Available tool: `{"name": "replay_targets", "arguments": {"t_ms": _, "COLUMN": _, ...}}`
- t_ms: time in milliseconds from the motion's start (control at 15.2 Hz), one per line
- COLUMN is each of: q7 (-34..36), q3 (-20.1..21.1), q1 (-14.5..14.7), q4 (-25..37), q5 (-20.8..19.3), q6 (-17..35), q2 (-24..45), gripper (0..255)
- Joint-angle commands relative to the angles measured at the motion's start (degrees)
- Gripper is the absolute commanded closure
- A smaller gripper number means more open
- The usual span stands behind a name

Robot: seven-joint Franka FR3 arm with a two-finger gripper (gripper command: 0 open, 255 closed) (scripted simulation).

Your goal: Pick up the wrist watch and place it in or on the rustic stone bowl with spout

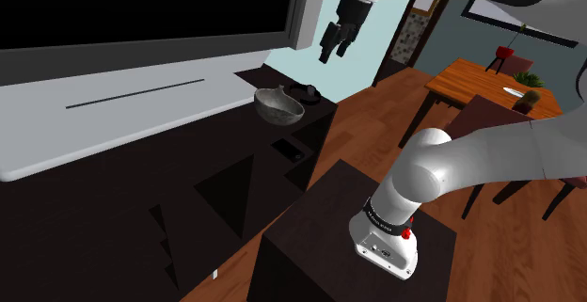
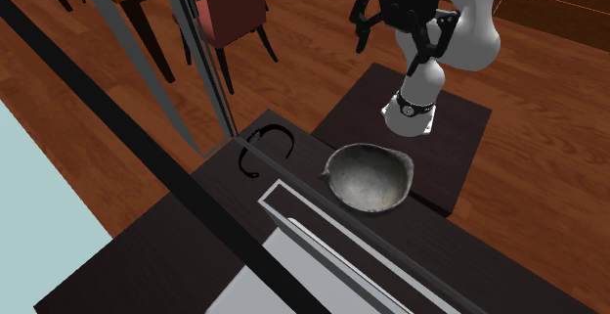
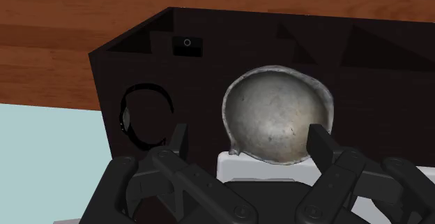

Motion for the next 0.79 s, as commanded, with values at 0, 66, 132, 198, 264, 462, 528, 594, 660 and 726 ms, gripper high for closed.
{"name": "replay_targets", "arguments": {"t_ms": 0, "q7": 0.0, "q3": 0.0, "q1": 0.0, "q4": 0.0, "q5": 0.0, "q6": 0.0, "q2": 0.0, "gripper": 0}}
{"name": "replay_targets", "arguments": {"t_ms": 66, "q7": -0.7, "q3": -0.8, "q1": -0.3, "q4": -1.0, "q5": -0.6, "q6": 1.7, "q2": 0.6, "gripper": 0}}
{"name": "replay_targets", "arguments": {"t_ms": 132, "q7": -1.4, "q3": -1.6, "q1": -0.6, "q4": -1.8, "q5": -1.3, "q6": 3.5, "q2": 1.2, "gripper": 0}}
{"name": "replay_targets", "arguments": {"t_ms": 198, "q7": -2.1, "q3": -2.4, "q1": -0.9, "q4": -2.7, "q5": -1.9, "q6": 5.3, "q2": 2.0, "gripper": 0}}
{"name": "replay_targets", "arguments": {"t_ms": 264, "q7": -2.8, "q3": -3.2, "q1": -1.3, "q4": -3.4, "q5": -2.5, "q6": 7.1, "q2": 2.8, "gripper": 0}}
{"name": "replay_targets", "arguments": {"t_ms": 462, "q7": -4.8, "q3": -5.7, "q1": -2.2, "q4": -5.1, "q5": -4.3, "q6": 12.6, "q2": 5.8, "gripper": 0}}
{"name": "replay_targets", "arguments": {"t_ms": 528, "q7": -5.5, "q3": -6.5, "q1": -2.5, "q4": -5.6, "q5": -4.8, "q6": 14.4, "q2": 6.9, "gripper": 0}}
{"name": "replay_targets", "arguments": {"t_ms": 594, "q7": -6.2, "q3": -7.4, "q1": -2.7, "q4": -5.9, "q5": -5.3, "q6": 16.3, "q2": 8.2, "gripper": 0}}
{"name": "replay_targets", "arguments": {"t_ms": 660, "q7": -6.8, "q3": -8.2, "q1": -3.0, "q4": -6.2, "q5": -5.8, "q6": 18.1, "q2": 9.5, "gripper": 0}}
{"name": "replay_targets", "arguments": {"t_ms": 726, "q7": -7.5, "q3": -9.1, "q1": -3.3, "q4": -6.4, "q5": -6.2, "q6": 20.0, "q2": 10.9, "gripper": 0}}
